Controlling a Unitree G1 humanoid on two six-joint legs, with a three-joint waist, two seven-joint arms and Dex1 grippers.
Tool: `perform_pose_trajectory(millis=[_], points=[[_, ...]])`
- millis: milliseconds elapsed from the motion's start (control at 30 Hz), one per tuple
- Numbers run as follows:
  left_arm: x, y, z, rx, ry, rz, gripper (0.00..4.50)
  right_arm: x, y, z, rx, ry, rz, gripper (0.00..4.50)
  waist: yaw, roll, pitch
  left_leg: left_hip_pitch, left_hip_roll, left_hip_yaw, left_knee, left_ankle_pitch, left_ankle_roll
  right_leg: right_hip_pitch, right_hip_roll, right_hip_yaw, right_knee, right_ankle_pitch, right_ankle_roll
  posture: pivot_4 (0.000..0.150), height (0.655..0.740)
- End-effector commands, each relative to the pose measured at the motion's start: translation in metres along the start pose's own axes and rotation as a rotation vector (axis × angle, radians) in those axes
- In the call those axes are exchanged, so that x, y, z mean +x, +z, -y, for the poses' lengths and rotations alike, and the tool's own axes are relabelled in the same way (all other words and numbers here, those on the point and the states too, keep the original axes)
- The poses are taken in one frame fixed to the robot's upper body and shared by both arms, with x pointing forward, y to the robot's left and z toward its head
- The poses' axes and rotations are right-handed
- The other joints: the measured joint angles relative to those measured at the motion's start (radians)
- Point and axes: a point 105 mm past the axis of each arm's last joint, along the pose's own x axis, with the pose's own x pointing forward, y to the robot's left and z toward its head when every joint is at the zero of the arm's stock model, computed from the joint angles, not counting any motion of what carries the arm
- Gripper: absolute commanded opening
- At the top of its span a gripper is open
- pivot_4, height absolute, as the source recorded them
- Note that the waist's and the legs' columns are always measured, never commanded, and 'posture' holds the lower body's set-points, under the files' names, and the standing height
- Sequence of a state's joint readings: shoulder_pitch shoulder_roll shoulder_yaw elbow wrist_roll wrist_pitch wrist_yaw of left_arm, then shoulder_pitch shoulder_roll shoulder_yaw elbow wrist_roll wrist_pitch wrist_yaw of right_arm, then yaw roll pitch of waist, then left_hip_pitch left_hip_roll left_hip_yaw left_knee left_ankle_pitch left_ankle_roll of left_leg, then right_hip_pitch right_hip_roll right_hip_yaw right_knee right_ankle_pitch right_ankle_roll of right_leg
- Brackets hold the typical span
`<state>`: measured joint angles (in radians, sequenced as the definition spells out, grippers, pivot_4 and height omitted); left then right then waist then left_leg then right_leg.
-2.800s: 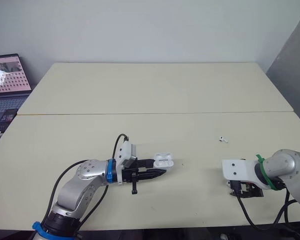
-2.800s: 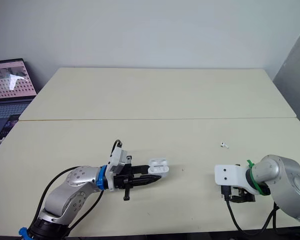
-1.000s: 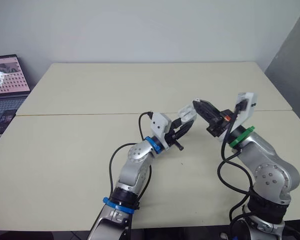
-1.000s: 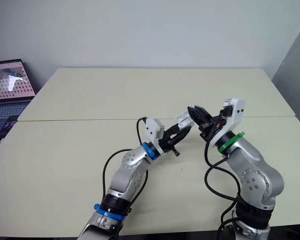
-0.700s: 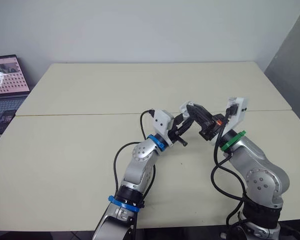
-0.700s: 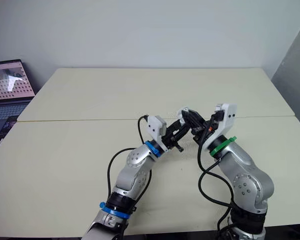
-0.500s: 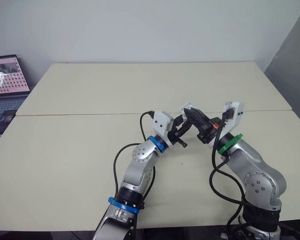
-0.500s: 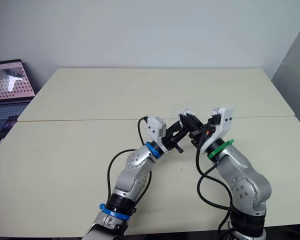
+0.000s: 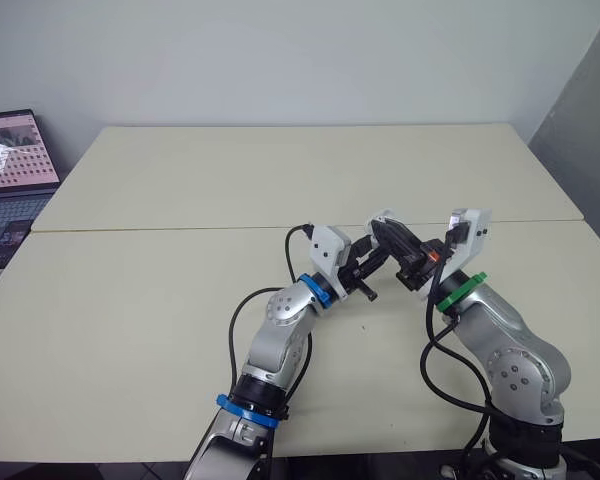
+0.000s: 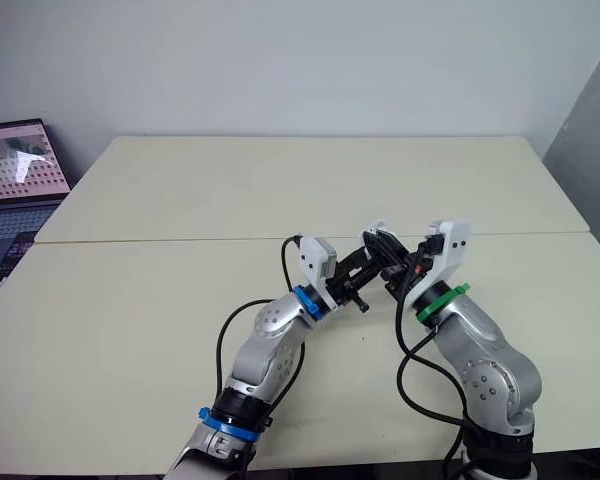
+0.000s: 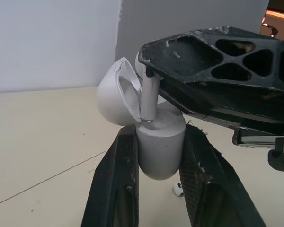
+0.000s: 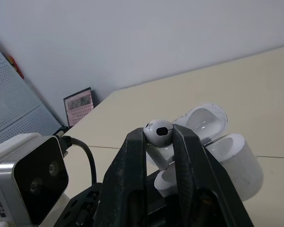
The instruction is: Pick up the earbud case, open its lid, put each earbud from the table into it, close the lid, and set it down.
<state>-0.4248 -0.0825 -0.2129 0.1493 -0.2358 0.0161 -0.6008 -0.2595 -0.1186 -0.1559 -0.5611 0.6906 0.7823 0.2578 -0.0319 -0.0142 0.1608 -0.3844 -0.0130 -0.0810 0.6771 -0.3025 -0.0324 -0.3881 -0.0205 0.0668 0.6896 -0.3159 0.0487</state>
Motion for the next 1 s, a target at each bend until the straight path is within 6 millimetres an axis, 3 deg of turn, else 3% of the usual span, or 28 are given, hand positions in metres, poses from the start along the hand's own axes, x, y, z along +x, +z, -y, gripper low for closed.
perform_pose_trajectory(millis=[33, 400, 700, 767, 833, 1000], points=[[0.007, 0.021, 0.01, 0.024, -0.046, 0.078, 0.78, -0.002, 0.001, -0.001, 0.006, -0.001, 0.008, 0.39, 0.0, 0.0, 0.0, 0.0, 0.0, 0.0, 0.0, 0.0, 0.0, 0.0, 0.0, 0.0, 0.0, 0.0, 0.0, 0.15, 0.74], [0.007, 0.022, 0.015, 0.034, -0.077, 0.076, 0.78, -0.003, -0.004, 0.001, 0.028, -0.004, -0.002, 0.39, 0.0, 0.0, 0.0, 0.0, 0.0, 0.0, 0.0, 0.0, 0.0, 0.0, 0.0, 0.0, 0.0, 0.0, 0.0, 0.15, 0.74], [0.006, 0.022, 0.015, 0.038, -0.078, 0.07, 0.78, -0.003, -0.003, -0.001, 0.023, 0.008, -0.004, 3.34, 0.0, 0.0, 0.0, 0.0, 0.0, 0.0, 0.0, 0.0, 0.0, 0.0, 0.0, 0.0, -0.001, 0.0, 0.0, 0.15, 0.74], [0.006, 0.022, 0.015, 0.038, -0.078, 0.069, 0.78, -0.003, 0.001, 0.0, 0.019, 0.004, 0.01, 4.26, 0.0, 0.0, 0.0, 0.0, 0.0, 0.0, 0.0, 0.0, 0.0, 0.0, 0.0, 0.0, -0.001, 0.0, 0.0, 0.15, 0.74], [0.006, 0.022, 0.015, 0.038, -0.078, 0.069, 0.78, -0.004, 0.005, 0.0, 0.015, 0.003, 0.023, 4.48, 0.0, 0.0, 0.0, 0.0, 0.0, 0.0, 0.0, 0.0, 0.0, 0.0, 0.0, 0.0, -0.001, 0.0, 0.0, 0.15, 0.74], [0.005, 0.021, 0.013, 0.034, -0.072, 0.067, 0.78, -0.007, 0.015, 0.006, -0.003, -0.014, 0.047, 4.48, 0.001, 0.0, 0.0, 0.0, 0.0, 0.0, 0.0, 0.0, 0.0, 0.0, 0.0, 0.0, -0.001, 0.0, 0.0, 0.15, 0.74]])
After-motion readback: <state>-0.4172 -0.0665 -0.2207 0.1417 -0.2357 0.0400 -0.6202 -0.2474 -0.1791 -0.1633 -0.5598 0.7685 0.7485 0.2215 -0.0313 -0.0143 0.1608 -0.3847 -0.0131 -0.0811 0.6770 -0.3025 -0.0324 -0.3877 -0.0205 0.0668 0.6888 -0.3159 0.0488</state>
